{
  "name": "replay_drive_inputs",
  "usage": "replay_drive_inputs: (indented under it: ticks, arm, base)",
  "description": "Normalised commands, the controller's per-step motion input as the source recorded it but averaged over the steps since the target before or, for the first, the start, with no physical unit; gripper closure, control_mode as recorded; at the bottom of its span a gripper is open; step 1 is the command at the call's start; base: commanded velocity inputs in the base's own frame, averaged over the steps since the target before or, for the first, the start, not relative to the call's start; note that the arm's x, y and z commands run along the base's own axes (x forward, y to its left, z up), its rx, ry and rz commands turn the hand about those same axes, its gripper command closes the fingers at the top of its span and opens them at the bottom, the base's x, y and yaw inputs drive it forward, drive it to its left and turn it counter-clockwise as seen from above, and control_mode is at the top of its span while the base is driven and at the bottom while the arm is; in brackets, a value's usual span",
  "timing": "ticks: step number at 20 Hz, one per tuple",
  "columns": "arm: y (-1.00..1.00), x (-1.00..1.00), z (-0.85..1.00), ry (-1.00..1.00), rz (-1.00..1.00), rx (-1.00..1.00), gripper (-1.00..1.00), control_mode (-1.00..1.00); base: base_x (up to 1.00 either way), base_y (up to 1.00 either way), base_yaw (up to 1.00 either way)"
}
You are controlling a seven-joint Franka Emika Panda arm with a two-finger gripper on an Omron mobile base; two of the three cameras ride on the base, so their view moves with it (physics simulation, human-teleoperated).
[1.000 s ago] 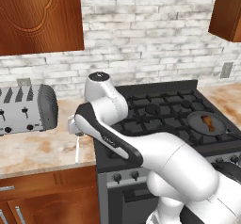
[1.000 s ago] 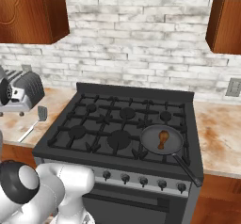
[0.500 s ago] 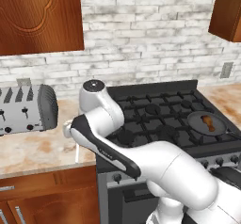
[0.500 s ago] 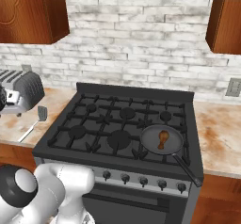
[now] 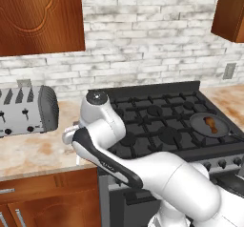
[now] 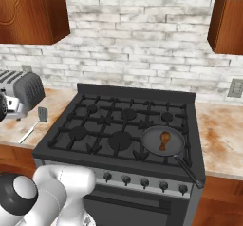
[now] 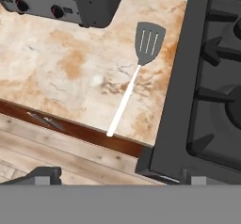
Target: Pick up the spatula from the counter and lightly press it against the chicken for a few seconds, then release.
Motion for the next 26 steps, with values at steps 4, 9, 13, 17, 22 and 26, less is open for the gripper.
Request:
replay_drive_inputs:
  ticks: [4,9,13,17,22,26]
  arm:
    - [0.04,0.07,-0.02,0.06,-0.03,0.08,-1.0,-1.0]
    - [0.04,0.0,-0.2,0.0,-0.06,0.0,-1.0,-1.0]
    - [0.07,0.0,-0.24,0.0,-0.09,0.0,-1.0,-1.0]
    - [0.07,0.0,-0.06,0.0,-0.08,0.0,-1.0,-1.0]
    - [0.06,0.05,-0.05,0.0,-0.09,0.01,-1.0,-1.0]
    - [0.03,0.1,-0.09,0.01,-0.09,0.02,-1.0,-1.0]
  base:
    - [0.0,0.0,0.0]
    - [0.0,0.0,0.0]
    - [0.0,0.0,0.0]
    - [0.0,0.0,0.0]
    - [0.0,0.0,0.0]
    - [0.0,0.0,0.0]
